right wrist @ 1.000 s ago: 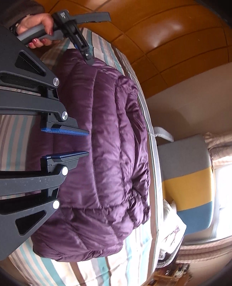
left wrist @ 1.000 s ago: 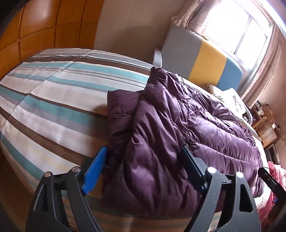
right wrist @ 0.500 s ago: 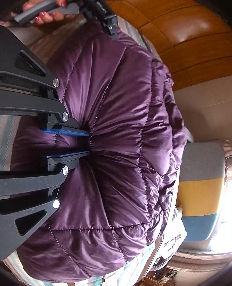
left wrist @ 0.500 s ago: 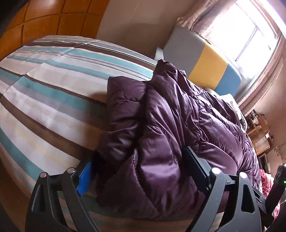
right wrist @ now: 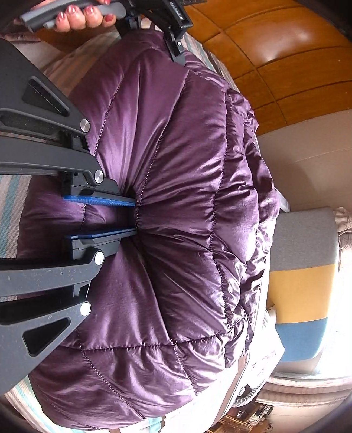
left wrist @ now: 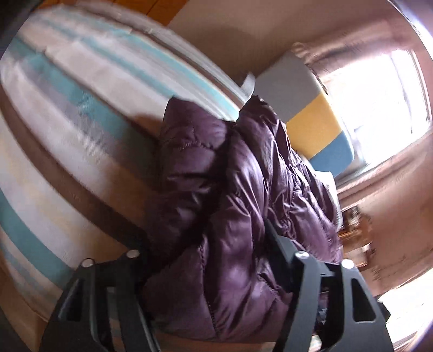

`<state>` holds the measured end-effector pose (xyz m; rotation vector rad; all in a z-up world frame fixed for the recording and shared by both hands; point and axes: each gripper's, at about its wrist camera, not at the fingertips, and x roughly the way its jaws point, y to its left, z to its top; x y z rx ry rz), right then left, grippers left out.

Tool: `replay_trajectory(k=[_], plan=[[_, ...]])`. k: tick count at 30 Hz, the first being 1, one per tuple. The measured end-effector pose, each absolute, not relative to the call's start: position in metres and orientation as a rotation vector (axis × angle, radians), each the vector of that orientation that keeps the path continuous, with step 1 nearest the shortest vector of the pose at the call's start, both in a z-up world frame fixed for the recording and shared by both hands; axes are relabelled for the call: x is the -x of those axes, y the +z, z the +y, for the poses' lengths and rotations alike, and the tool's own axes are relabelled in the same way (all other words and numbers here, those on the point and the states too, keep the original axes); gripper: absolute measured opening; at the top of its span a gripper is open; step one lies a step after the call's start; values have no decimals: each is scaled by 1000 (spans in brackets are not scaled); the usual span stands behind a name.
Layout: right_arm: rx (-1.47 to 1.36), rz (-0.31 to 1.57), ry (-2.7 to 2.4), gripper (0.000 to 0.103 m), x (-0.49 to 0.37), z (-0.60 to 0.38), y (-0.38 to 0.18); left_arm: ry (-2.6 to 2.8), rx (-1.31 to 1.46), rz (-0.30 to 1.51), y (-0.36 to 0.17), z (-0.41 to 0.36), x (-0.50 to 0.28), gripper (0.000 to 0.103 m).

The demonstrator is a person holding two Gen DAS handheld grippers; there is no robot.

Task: Fold large clothes

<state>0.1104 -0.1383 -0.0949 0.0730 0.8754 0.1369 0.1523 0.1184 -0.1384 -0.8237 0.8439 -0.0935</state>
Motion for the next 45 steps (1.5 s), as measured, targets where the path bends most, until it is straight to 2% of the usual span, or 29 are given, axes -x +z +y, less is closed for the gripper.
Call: replay_trajectory(k=[2, 4, 7, 9, 16, 20, 29, 35, 45], plan=[[-67, 875, 131, 16, -111, -138, -94, -95, 844, 877, -141, 113, -157, 51], [-62, 877, 126, 16, -111, -136, -94, -109, 839, 882, -142, 106, -163, 34], [-64, 875, 124, 16, -112, -134, -95, -121, 835, 850, -135, 98, -164, 23], [-62, 875, 123, 16, -111, -132, -95, -126, 827, 800, -126, 95, -160, 20], [-222, 779, 142, 16, -91, -161, -74, -127, 672, 662, -87, 74, -148, 18], [-218, 721, 42, 16, -74, -194, -58, -132, 590, 600, -69, 63, -143, 18], [-274, 747, -153, 16, -50, -271, -64, -189, 413, 489, -21, 34, -129, 19], [-289, 776, -144, 16, -57, -277, -75, -255, 346, 461, 2, -2, -125, 19], [-354, 733, -240, 16, -34, -318, -62, -336, 246, 430, 28, -66, -119, 21]])
